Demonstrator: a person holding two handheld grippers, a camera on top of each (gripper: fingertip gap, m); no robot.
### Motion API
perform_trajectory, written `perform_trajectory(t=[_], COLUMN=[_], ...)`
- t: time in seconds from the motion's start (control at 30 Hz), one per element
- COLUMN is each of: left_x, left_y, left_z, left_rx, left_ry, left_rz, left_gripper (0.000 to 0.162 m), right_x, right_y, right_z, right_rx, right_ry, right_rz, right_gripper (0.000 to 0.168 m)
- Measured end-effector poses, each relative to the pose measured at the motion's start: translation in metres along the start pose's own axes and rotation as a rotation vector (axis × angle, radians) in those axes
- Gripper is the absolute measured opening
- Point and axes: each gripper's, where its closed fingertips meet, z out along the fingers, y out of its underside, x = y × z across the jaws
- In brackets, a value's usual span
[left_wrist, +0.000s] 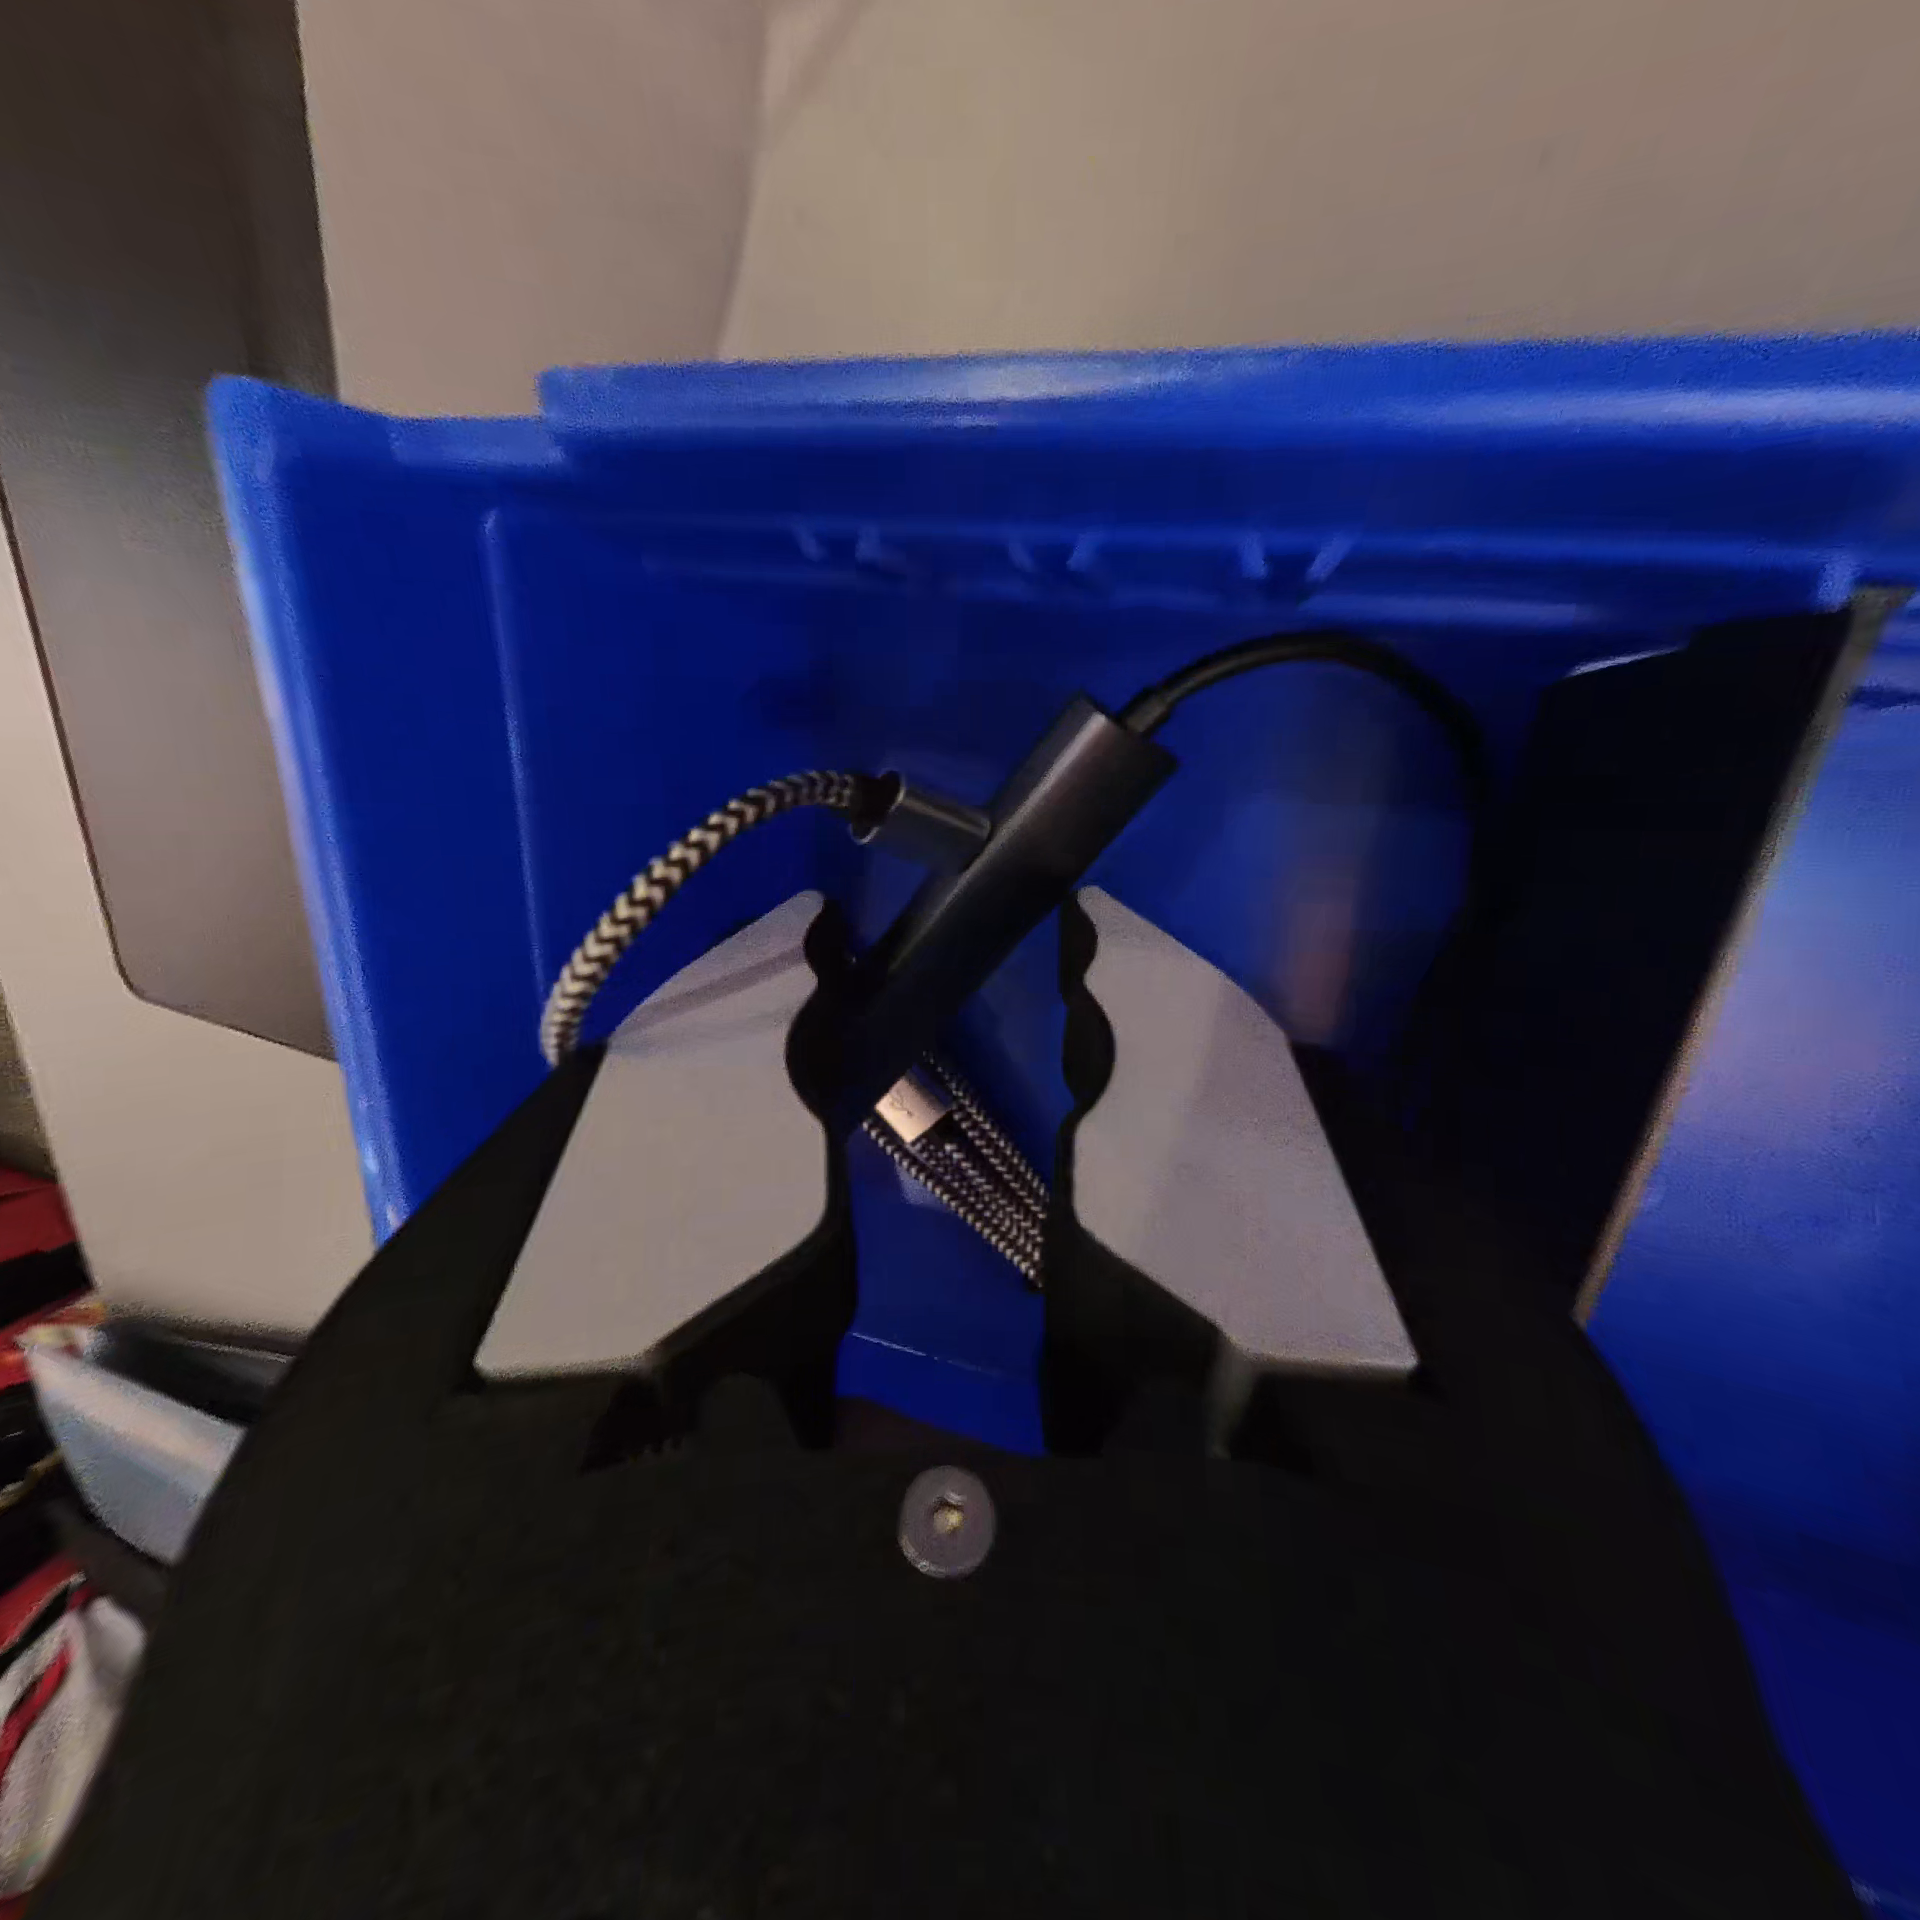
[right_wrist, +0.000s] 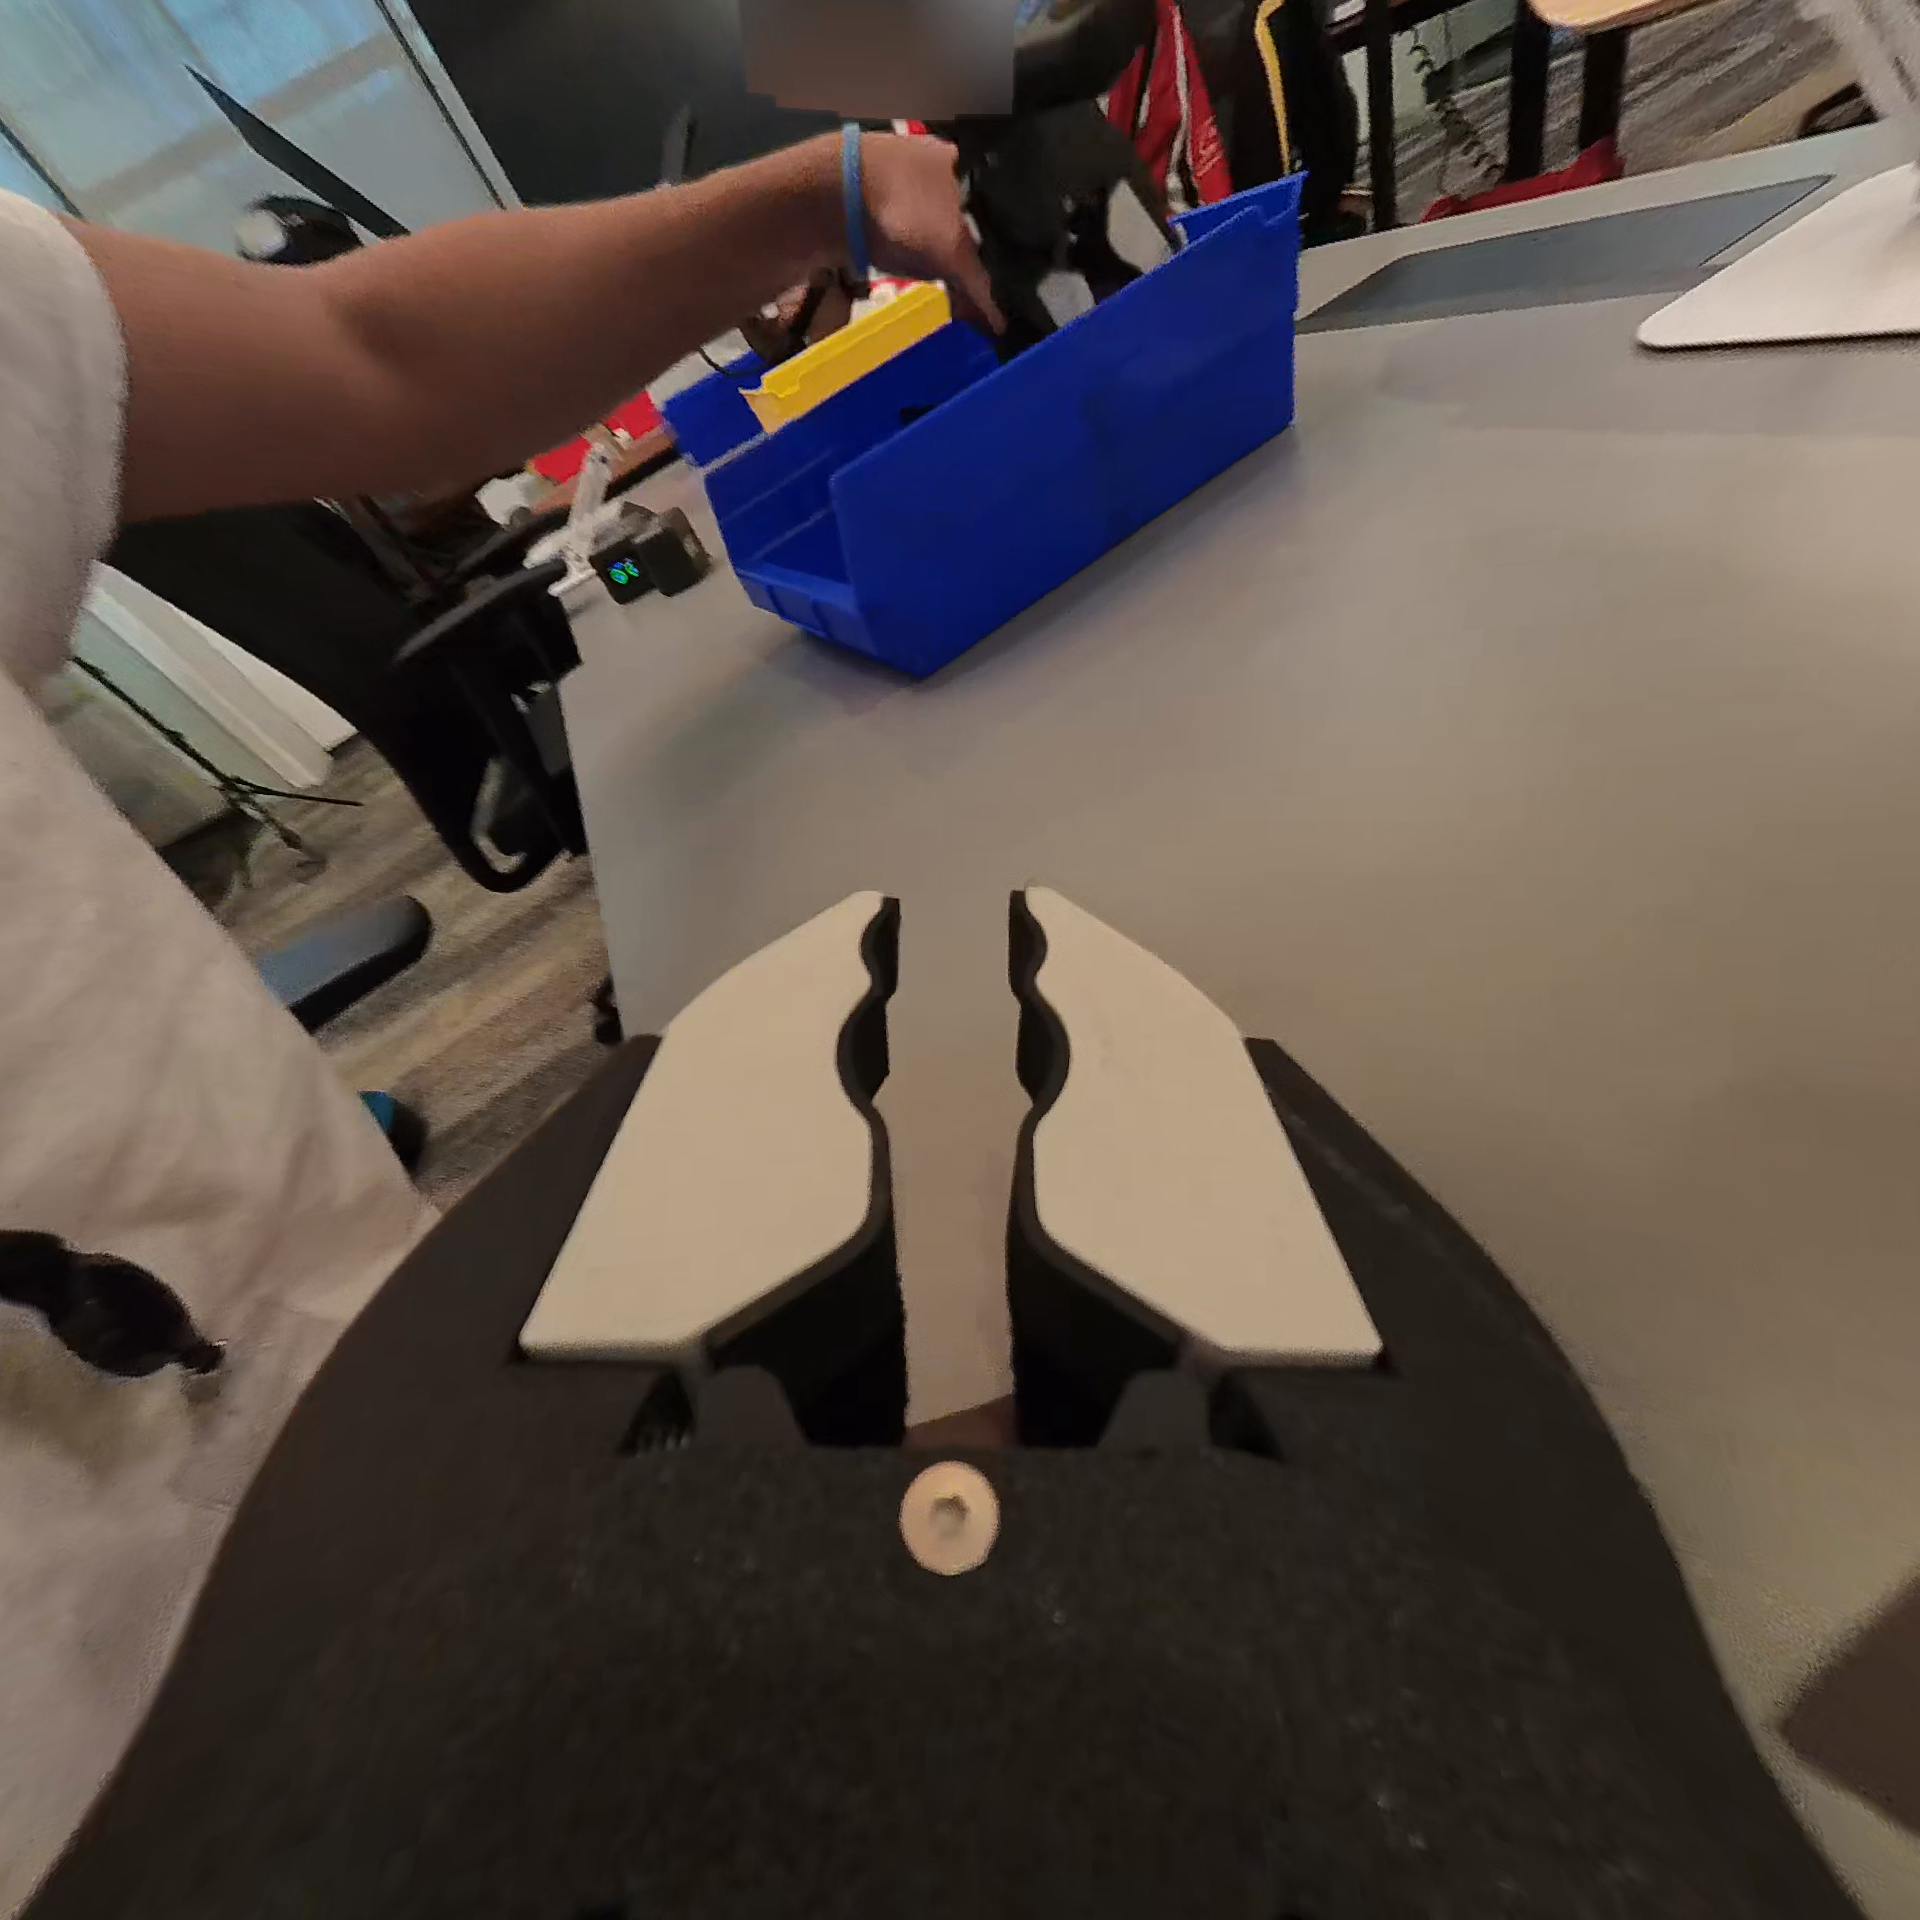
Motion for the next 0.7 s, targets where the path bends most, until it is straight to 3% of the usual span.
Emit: perform_trajectory(t=[0.2,0.3,0.4,0.57,0.7], left_x=[-0.005,-0.018,-0.038,-0.054,-0.031], left_y=[0.005,0.000,-0.016,-0.075,-0.151], left_z=[-0.026,-0.072,-0.140,-0.263,-0.323], left_rx=[-0.002,0.066,0.152,0.275,0.372], left_ry=[-0.129,-0.264,-0.448,-0.782,-0.932], left_rz=[0.063,0.045,0.034,0.113,0.235], left_gripper=[0.028,0.023,0.022,0.022,0.022], right_x=[0.003,0.003,-0.002,-0.018,-0.025], right_y=[-0.009,-0.013,-0.016,-0.017,-0.012], right_z=[0.001,-0.003,-0.005,-0.006,-0.010], right_rx=[0.072,0.091,0.092,0.083,0.062], right_ry=[-0.063,-0.062,-0.066,-0.077,-0.053], right_rz=[0.147,0.149,0.135,0.086,0.023], right_gripper=[0.019,0.019,0.019,0.019,0.018])
